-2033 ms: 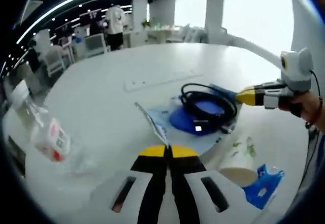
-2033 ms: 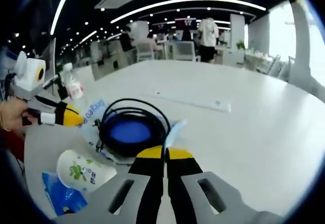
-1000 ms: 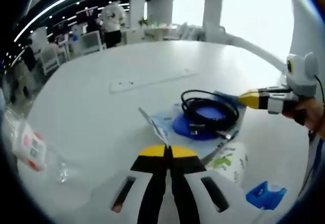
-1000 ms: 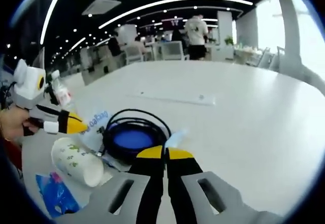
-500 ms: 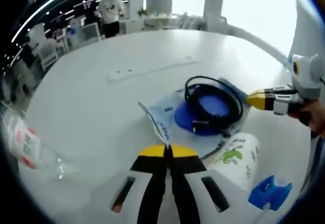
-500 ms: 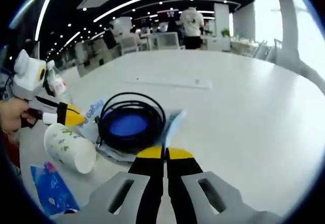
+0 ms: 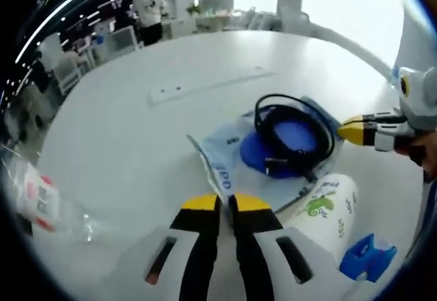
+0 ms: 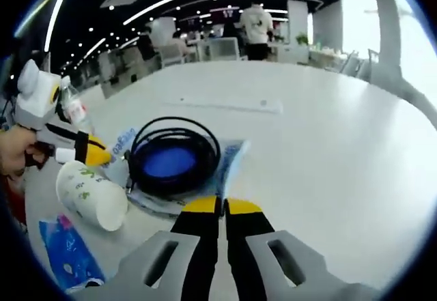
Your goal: Arrange the tabletop items into an orderly group along one side of the table until the central work area is clear of visible clutter.
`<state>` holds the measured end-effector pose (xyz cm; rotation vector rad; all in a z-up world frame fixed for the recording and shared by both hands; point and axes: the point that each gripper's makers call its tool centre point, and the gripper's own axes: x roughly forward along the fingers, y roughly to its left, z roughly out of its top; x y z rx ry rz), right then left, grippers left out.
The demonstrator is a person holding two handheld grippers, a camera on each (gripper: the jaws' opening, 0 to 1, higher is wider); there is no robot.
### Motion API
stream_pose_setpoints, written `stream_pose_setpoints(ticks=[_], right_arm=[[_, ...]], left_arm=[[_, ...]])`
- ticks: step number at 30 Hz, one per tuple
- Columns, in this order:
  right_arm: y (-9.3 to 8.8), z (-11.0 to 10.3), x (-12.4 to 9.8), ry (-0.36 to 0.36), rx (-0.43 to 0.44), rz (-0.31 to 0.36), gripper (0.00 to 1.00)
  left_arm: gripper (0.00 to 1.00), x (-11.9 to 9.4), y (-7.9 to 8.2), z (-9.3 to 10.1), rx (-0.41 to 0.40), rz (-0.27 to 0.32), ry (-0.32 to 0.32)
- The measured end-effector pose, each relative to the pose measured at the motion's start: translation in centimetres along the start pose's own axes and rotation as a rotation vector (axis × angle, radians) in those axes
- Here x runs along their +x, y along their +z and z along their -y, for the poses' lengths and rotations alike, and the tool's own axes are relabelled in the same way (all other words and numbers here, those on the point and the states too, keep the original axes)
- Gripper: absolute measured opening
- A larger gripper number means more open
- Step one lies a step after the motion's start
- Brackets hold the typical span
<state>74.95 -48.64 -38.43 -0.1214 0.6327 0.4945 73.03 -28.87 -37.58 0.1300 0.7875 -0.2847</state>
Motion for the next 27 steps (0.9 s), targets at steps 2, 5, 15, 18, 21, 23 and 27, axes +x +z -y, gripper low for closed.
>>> stream_pose_setpoints(ticks=[2,5,15,18,21,23,27], right_arm=[[0.1,0.1,0.0,-0.021,0.064,0.0,0.05],[0.4,-0.1,-0.2,0.01,0.108,0.014,0.09],[1.7,-1.1,-1.9,0.045,0.095,0.053,0.51],[2.0,-1.8,-2.1,0.065,0.076,0.055,0.59],[2.4,-2.5,-2.5,0.092,0.056,0.063,0.67],[2.6,-2.9,-2.7,0.108,0.034,0.064,0.72],[2.9,-4.4,-3.4,0.158,-0.017,0.064,0.81]], left_arm=[[0.1,-0.2,0.2,-0.2,0.009,0.015,0.009],[0.14,-0.6,0.5,-0.5,0.008,0.037,0.013],[0.39,-2.8,0.3,-2.2,0.02,0.076,0.023],[0.45,-3.8,0.4,-2.3,0.036,0.088,0.023],[0.51,-4.7,1.1,-2.1,0.008,0.144,0.003],[0.57,-5.1,1.0,-2.4,0.015,0.141,0.009],[0.65,-6.0,1.0,-2.6,0.023,0.145,0.007]])
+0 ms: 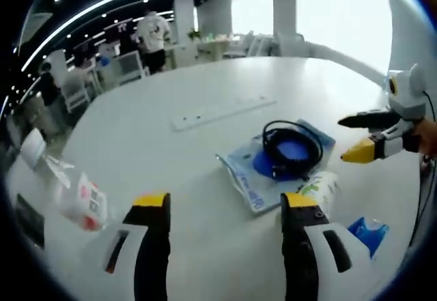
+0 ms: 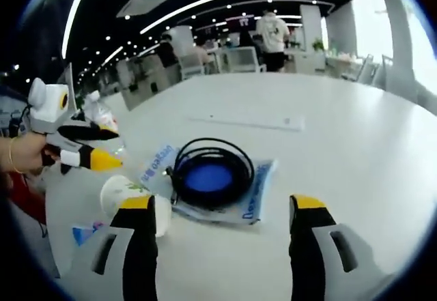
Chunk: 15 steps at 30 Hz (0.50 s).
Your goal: Arrange the tabletop items into an orderly group along one side of the table until the central work area is clear of visible clutter.
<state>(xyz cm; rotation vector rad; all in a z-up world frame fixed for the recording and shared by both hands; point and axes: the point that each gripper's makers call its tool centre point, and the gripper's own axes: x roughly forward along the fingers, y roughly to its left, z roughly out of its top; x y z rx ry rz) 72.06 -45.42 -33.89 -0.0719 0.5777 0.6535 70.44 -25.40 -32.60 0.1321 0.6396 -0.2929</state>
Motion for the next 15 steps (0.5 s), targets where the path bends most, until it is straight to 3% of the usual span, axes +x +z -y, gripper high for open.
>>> stream_pose_setpoints(ticks=[9,15], right_arm=[[0.2,-4.1,-0.9,0.117,-0.17,-0.026,0.93],[0.2,-6.8,-1.3,0.222,-0.241,-0.047,0.99]], left_arm=[[0.97,-2.5,-0.8,0.4,-0.011,0.023,-0.027],[0.99,-3.7,-1.4,0.8,0.0,0.025,-0.055]])
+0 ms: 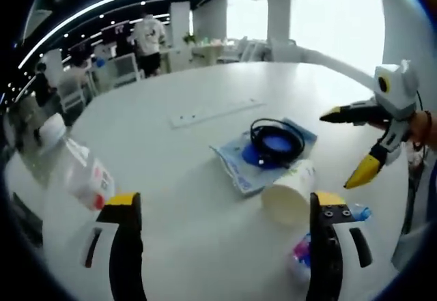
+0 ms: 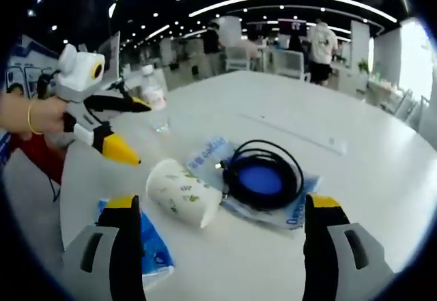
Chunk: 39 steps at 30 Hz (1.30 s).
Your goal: Arrange the tabletop items into an orderly group along one side of the table until the central work area is clear of visible clutter.
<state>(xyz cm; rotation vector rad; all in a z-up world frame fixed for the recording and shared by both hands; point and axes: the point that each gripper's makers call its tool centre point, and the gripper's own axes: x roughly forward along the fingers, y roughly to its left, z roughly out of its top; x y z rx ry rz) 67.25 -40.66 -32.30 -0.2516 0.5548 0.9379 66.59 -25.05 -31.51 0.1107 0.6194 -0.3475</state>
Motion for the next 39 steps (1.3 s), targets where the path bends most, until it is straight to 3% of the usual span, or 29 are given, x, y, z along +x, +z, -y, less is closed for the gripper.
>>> stream_pose_setpoints(ticks=[6,11,19,23,26,29,32,39], right_arm=[[-0.1,-1.9,0.5,0.058,-0.127,-0.044,0.98],[0.0,-2.8,0.9,0.082,-0.189,-0.064,0.96],[-0.2,-3.4,1.5,0.094,-0.281,-0.111,0.92],[-0.6,-3.3,2.0,0.072,-0.341,-0.146,0.91],[-0.9,-3.4,2.5,0.059,-0.393,-0.17,0.89],[-1.2,-3.9,3.1,0.065,-0.44,-0.198,0.87],[-1.2,-3.2,3.6,0.025,-0.517,-0.227,0.84],[-1.7,-3.3,4.5,0.054,-0.553,-0.261,0.78]], left_arm=[[1.0,-1.6,-0.4,0.4,0.007,0.01,-0.026],[1.0,-2.8,-0.4,0.8,0.018,0.02,-0.065],[1.0,-4.9,-0.4,1.0,0.004,0.047,-0.076],[1.0,-6.0,-0.7,1.4,0.025,0.06,-0.117],[1.0,-6.4,-1.5,1.3,0.054,0.043,-0.111],[1.0,-6.9,-1.6,1.3,0.033,0.049,-0.123],[1.0,-7.5,-1.6,1.4,-0.001,0.068,-0.131],[1.0,-8.3,-2.3,1.6,-0.026,0.054,-0.14]])
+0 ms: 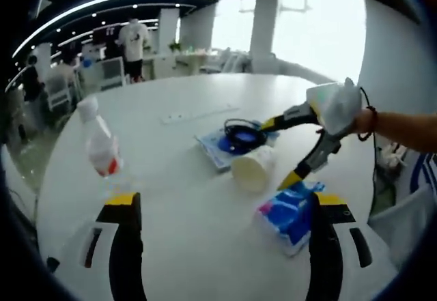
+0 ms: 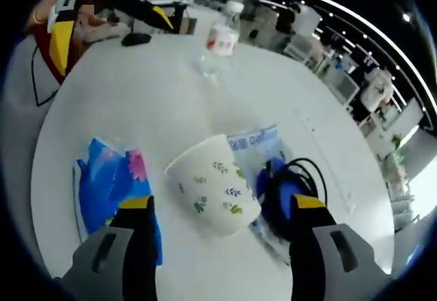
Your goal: Arrange the tabletop items into an orderly group along one side of the table until the central work area is clear of visible clutter.
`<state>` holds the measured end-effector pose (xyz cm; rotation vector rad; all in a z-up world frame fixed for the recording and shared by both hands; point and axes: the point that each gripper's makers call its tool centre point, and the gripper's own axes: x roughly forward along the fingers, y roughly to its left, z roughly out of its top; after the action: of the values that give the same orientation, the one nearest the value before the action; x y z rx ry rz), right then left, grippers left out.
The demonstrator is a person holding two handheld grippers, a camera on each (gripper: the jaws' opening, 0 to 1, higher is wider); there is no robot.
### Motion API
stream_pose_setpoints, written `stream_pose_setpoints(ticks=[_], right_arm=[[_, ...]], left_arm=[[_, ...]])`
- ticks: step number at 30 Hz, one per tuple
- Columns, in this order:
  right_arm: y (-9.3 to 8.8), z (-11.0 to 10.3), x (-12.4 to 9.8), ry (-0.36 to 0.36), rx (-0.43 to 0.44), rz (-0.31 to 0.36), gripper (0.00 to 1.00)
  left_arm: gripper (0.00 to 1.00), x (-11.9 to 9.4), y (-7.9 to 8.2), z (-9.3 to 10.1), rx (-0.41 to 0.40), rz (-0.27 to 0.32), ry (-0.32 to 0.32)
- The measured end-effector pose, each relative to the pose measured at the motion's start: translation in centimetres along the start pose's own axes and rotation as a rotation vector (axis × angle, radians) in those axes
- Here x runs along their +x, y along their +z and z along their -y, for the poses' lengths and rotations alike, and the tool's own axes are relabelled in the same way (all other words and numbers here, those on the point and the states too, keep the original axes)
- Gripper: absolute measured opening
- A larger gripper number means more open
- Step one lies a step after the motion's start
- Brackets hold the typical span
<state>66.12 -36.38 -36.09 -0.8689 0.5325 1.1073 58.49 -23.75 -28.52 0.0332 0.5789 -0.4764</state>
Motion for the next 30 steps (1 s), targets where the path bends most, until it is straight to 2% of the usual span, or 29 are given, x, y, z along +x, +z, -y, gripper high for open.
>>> stream_pose_setpoints(ticks=[7,9,17,20,23,30], right_arm=[[-0.2,-0.4,1.0,0.011,-0.072,-0.039,0.71],[-0.8,-0.5,1.4,0.006,-0.1,-0.062,0.67],[-1.1,-1.2,2.0,0.022,-0.133,-0.08,0.56],[-1.1,-1.2,2.0,0.025,-0.137,-0.08,0.52],[-1.1,-1.5,2.1,0.032,-0.141,-0.089,0.4],[-0.8,-1.7,2.2,0.024,-0.097,-0.064,0.39]], left_arm=[[1.0,-1.1,-0.5,0.4,-0.018,0.001,-0.011],[1.0,-1.5,-0.7,0.3,-0.022,0.008,-0.005],[0.99,-2.3,-2.2,0.0,-0.045,0.0,0.011],[0.99,-2.5,-2.6,0.2,-0.049,-0.003,0.011],[0.99,-2.6,-2.9,0.2,-0.052,-0.01,0.01],[0.99,-2.7,-3.1,0.6,-0.044,-0.016,0.0]])
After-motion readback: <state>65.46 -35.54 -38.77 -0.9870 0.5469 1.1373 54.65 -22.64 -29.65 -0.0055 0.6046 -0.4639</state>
